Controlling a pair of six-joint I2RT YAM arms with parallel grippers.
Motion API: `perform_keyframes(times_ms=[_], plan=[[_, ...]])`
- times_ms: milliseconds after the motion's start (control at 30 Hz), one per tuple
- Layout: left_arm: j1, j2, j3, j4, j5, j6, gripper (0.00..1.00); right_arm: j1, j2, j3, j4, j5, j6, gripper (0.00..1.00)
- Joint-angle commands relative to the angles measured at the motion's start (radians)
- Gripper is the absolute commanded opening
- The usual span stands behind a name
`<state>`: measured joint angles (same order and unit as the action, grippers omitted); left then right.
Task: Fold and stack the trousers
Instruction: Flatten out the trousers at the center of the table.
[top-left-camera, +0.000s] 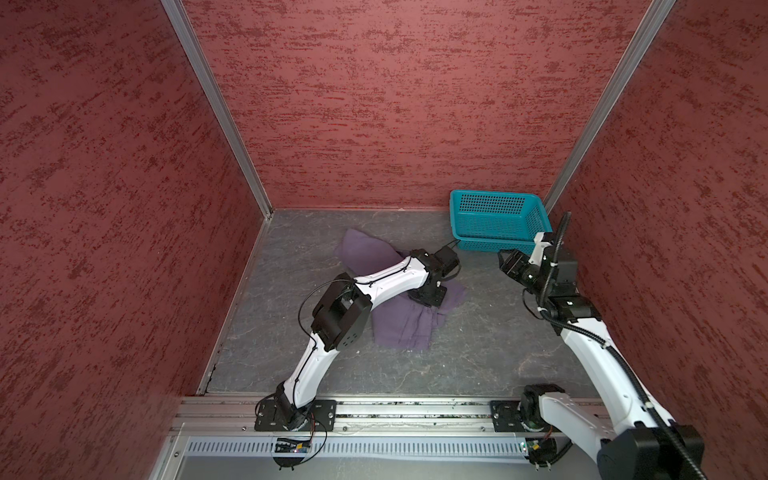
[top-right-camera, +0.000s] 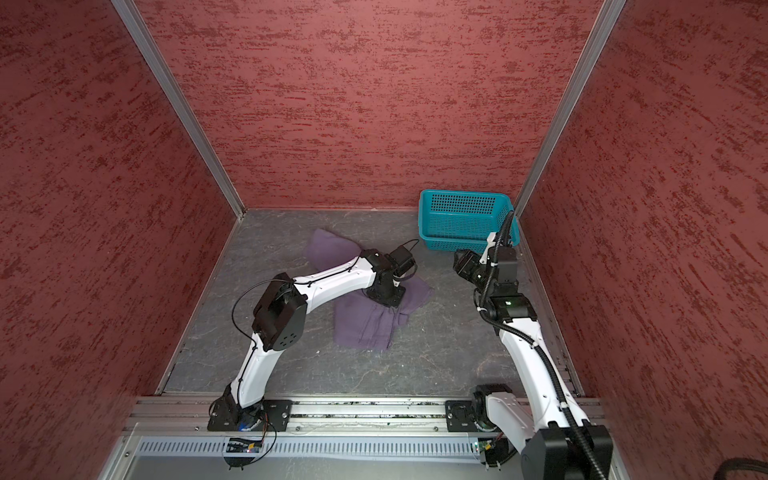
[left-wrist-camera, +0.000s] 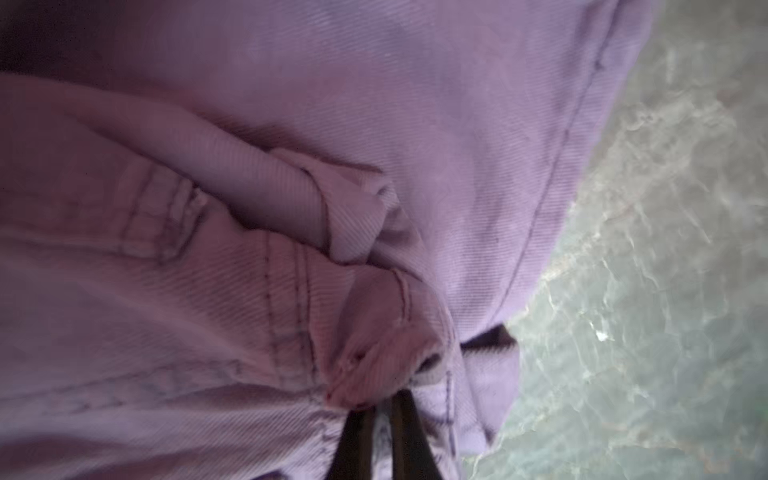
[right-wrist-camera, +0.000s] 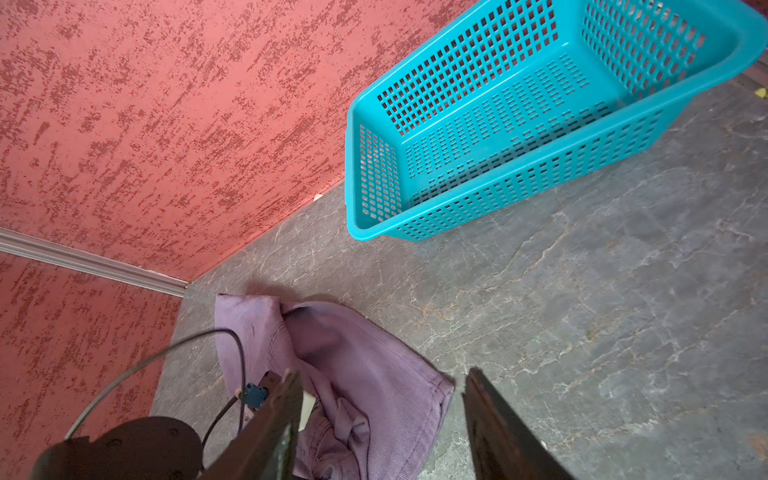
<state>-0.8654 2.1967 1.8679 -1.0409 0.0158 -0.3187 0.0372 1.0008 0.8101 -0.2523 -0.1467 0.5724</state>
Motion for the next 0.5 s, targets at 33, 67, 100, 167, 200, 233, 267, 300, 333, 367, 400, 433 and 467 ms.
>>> perform_keyframes(times_ms=[33, 67, 100, 167, 200, 233, 267, 300, 333, 367, 400, 433, 467], plan=[[0.019, -0.095, 0.142, -0.006, 0.125, 0.002, 0.0, -0.007, -0.021, -0.016, 0.004, 0.029, 0.007, 0.63], [0.022, -0.111, 0.193, -0.011, 0.164, 0.006, 0.0, -0.007, -0.022, -0.016, 0.001, 0.029, 0.01, 0.62], [0.026, -0.126, 0.255, -0.014, 0.21, 0.012, 0.0, -0.007, -0.026, -0.017, 0.003, 0.029, 0.014, 0.62], [0.031, -0.137, 0.388, -0.029, 0.292, 0.002, 0.0, -0.008, -0.04, -0.023, 0.015, 0.026, 0.019, 0.6], [0.035, -0.137, 0.461, -0.033, 0.359, -0.01, 0.0, -0.008, -0.051, -0.025, 0.018, 0.031, 0.019, 0.59], [0.04, -0.137, 0.529, -0.029, 0.427, -0.027, 0.0, -0.007, -0.06, -0.027, 0.018, 0.037, 0.018, 0.59], [0.046, -0.14, 0.583, -0.021, 0.479, -0.044, 0.0, -0.007, -0.067, -0.026, 0.018, 0.044, 0.015, 0.58], [0.051, -0.149, 0.637, -0.005, 0.53, -0.065, 0.0, -0.007, -0.075, -0.024, 0.013, 0.051, 0.008, 0.58], [0.06, -0.164, 0.678, 0.016, 0.574, -0.086, 0.0, -0.007, -0.079, -0.021, 0.002, 0.063, 0.001, 0.57], [0.071, -0.185, 0.701, 0.039, 0.604, -0.102, 0.0, -0.007, -0.083, -0.018, -0.007, 0.073, -0.007, 0.57], [0.089, -0.22, 0.706, 0.075, 0.633, -0.126, 0.0, -0.007, -0.086, -0.014, -0.018, 0.083, -0.014, 0.56], [0.109, -0.255, 0.696, 0.11, 0.656, -0.147, 0.0, -0.007, -0.088, -0.011, -0.026, 0.09, -0.021, 0.56], [0.138, -0.301, 0.669, 0.156, 0.679, -0.175, 0.0, -0.007, -0.091, -0.009, -0.032, 0.096, -0.026, 0.56]])
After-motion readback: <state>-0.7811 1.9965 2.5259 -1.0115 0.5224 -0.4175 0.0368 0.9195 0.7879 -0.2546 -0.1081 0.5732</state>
